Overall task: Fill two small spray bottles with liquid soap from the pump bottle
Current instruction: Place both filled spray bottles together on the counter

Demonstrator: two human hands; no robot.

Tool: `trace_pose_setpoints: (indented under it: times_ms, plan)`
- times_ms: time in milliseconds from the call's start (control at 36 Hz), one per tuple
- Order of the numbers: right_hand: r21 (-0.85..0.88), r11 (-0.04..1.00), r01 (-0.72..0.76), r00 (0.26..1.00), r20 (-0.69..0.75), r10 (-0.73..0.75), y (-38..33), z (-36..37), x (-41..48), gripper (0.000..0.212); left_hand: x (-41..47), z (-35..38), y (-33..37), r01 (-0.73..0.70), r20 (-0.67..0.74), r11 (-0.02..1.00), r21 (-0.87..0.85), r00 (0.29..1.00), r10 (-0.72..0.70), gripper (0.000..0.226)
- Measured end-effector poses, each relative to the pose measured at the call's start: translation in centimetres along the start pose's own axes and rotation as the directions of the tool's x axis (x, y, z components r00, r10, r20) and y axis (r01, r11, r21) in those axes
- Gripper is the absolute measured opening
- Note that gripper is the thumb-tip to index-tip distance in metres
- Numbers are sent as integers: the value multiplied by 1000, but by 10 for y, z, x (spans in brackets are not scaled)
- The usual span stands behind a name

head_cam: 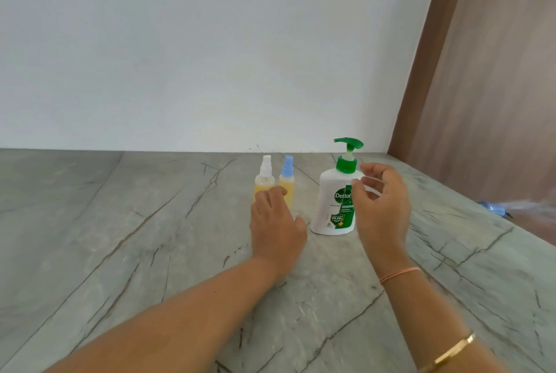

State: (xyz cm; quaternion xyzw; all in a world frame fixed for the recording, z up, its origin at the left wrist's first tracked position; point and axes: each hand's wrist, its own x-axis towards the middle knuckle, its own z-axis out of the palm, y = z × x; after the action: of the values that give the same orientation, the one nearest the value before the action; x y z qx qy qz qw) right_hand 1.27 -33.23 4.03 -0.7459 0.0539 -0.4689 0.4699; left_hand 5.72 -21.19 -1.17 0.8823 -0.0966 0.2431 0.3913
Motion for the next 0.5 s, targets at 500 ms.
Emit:
trace_pose_setpoints:
  times_ms: [500]
  plan:
    - [-142,948,-285,831,457,318,-1,106,-7,71,47,-27,-52,176,153,980,-97,975,-160,68]
